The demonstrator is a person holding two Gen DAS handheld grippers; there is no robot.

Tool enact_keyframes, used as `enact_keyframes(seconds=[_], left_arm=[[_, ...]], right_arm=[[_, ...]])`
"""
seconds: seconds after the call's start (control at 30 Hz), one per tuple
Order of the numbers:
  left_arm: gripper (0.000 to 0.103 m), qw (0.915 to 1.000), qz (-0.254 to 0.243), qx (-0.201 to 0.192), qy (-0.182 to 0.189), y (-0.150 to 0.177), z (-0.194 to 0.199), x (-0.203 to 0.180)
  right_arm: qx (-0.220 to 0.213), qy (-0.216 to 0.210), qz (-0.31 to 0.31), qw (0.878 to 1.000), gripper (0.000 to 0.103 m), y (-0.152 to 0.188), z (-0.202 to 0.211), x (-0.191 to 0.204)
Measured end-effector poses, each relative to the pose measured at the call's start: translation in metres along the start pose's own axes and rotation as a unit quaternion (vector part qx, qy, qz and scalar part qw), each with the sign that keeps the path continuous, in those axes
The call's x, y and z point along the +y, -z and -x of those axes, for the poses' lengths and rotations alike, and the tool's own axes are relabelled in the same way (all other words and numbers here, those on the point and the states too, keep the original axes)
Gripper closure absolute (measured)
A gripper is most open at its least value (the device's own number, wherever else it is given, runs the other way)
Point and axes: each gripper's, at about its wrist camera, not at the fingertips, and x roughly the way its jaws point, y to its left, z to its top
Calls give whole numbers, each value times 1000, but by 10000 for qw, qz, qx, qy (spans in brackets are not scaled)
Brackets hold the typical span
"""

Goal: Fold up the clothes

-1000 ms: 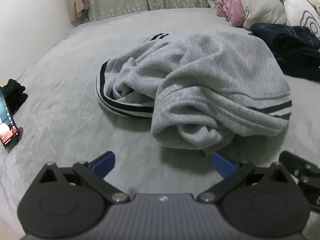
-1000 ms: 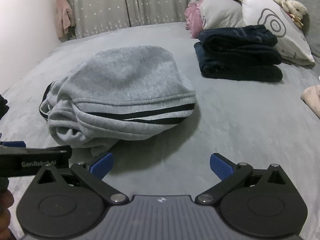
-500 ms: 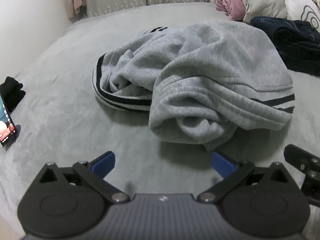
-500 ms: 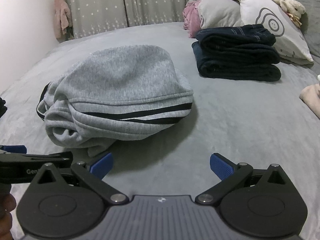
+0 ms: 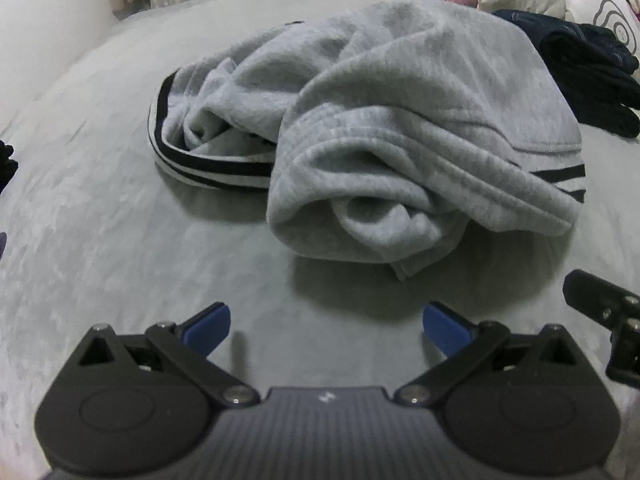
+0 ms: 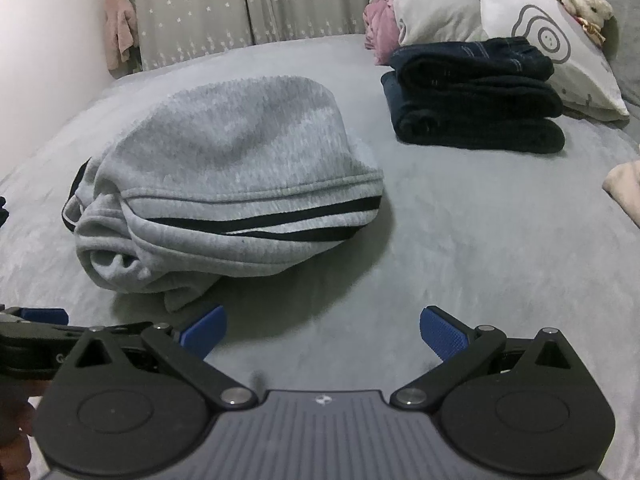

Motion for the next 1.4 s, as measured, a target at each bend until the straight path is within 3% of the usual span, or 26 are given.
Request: enact_keyframes(seconds=[0.13, 0.6, 0.87, 1.0, 1.2, 1.3, 1.33, 1.37, 1.4], left_arm=[[0, 9998, -14, 178, -77, 4, -15, 0], [0, 9998, 202, -9, -41, -4, -26, 3], [0, 9998, 15, -200, 98, 1, -27, 7], [0, 9994, 105, -281, 172, -1, -25, 9], [0, 9919, 546, -864, 756, -13, -16, 20], [0, 9907, 380, -1079, 742, -23, -20, 16], [3, 9909, 232, -1161, 639, -26, -23, 12], [17, 9905, 125, -1243, 568, -27, -25, 8], [24, 9898, 81, -1303, 565, -27, -26, 5]], right_arm=[[196, 93, -12, 9998, 0, 0, -11, 3], [859, 137, 175, 9961, 0, 7, -38, 0], [943, 169, 298, 9950, 0, 12, -43, -3], [720, 136, 343, 9967, 0, 20, -43, -3], [818, 40, 458, 9956, 0, 12, -45, -4], [744, 52, 462, 9961, 0, 4, -45, -2], [697, 83, 448, 9965, 0, 3, -44, -4], [596, 136, 479, 9970, 1, 1, -44, -4], [490, 192, 514, 9973, 1, -1, -44, -4]])
